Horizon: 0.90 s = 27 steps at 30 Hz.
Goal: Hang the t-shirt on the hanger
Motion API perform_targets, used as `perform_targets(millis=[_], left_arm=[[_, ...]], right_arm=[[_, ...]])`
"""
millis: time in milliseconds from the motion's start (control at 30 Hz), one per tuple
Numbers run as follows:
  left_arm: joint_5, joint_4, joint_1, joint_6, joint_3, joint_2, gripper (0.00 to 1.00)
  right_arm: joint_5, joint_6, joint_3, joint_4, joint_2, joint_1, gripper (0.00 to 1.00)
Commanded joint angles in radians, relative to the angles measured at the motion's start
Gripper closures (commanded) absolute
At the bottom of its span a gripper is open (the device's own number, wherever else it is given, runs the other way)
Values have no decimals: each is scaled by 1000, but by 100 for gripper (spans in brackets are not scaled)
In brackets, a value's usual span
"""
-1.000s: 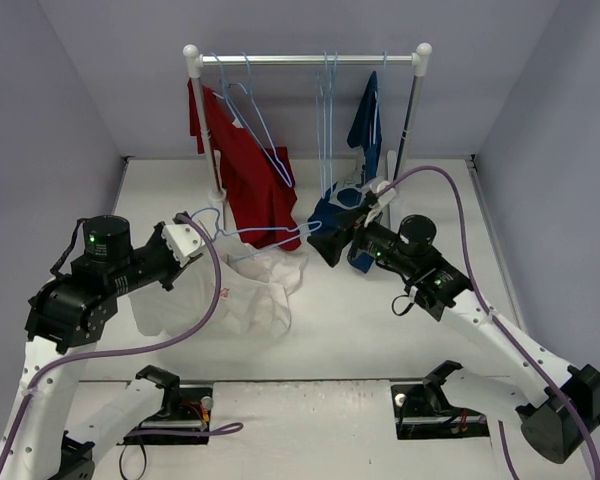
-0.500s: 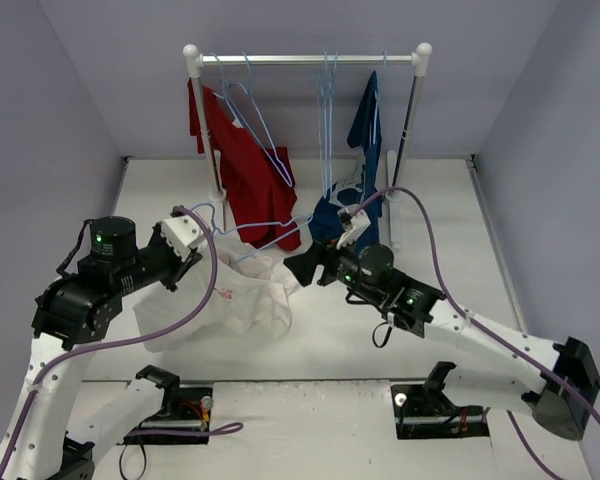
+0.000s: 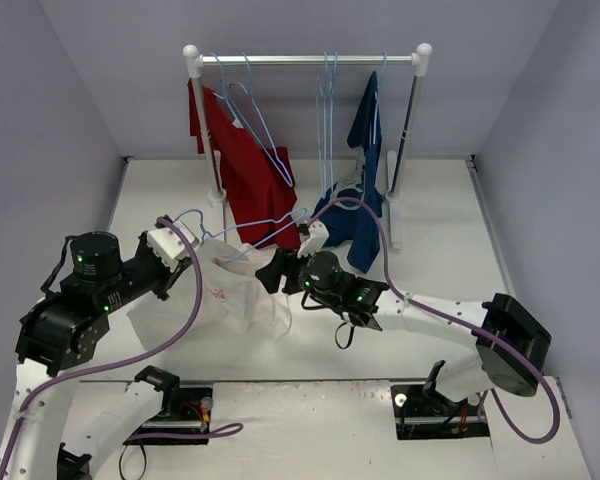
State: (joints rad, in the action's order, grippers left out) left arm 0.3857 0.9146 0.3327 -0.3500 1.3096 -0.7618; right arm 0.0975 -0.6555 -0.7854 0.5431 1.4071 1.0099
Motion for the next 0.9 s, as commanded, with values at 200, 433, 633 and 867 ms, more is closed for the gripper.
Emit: perform_targets(millis=[200,433,633,867], left_arm=[[7,-85,2,10,-21,-10,100],[10,-85,2,19,5,-22,100],[14,-85,2,21,5,-7,100],[-20,-82,2,19,-65,59,100]], right_arm=[[-32,-4,-83,176,14,20,39],[-32,-27,-74,201,70,29,43],[-10,-19,-22,206,75,29,55],[86,34,44,126,-48,4,89]])
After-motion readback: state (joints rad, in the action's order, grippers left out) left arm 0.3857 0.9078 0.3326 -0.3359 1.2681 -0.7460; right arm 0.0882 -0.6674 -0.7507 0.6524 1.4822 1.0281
